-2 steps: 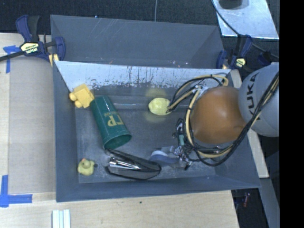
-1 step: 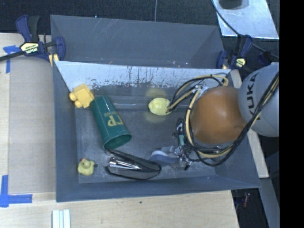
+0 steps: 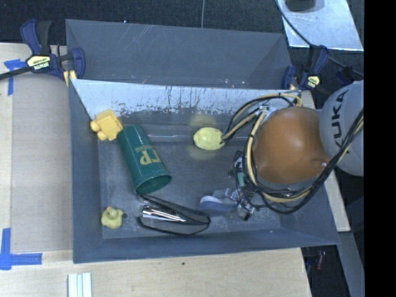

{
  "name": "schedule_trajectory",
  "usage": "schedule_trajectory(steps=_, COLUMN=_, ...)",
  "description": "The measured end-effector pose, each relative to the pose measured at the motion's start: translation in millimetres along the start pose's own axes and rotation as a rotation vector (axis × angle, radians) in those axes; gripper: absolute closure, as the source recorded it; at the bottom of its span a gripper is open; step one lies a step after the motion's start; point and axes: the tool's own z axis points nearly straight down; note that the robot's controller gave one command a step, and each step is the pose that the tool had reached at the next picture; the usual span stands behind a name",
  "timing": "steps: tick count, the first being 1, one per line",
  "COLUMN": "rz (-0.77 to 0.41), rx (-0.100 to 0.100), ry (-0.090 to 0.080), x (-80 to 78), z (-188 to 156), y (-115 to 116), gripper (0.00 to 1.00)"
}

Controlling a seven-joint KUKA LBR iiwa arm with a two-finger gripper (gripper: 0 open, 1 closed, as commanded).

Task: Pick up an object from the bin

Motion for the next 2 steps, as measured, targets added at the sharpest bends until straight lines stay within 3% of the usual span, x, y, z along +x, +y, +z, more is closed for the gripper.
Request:
schedule_trajectory(steps=1, rz=0.001, rx=0.007, ry=-0.003, x=-1.1, z=-47.3, y=-2.6, gripper=1.00)
schedule_trajectory(steps=2, rz=0.003, rx=0.007, ry=-0.005, x=-1.4, z=-63.0, y=-2.7, gripper=1.00)
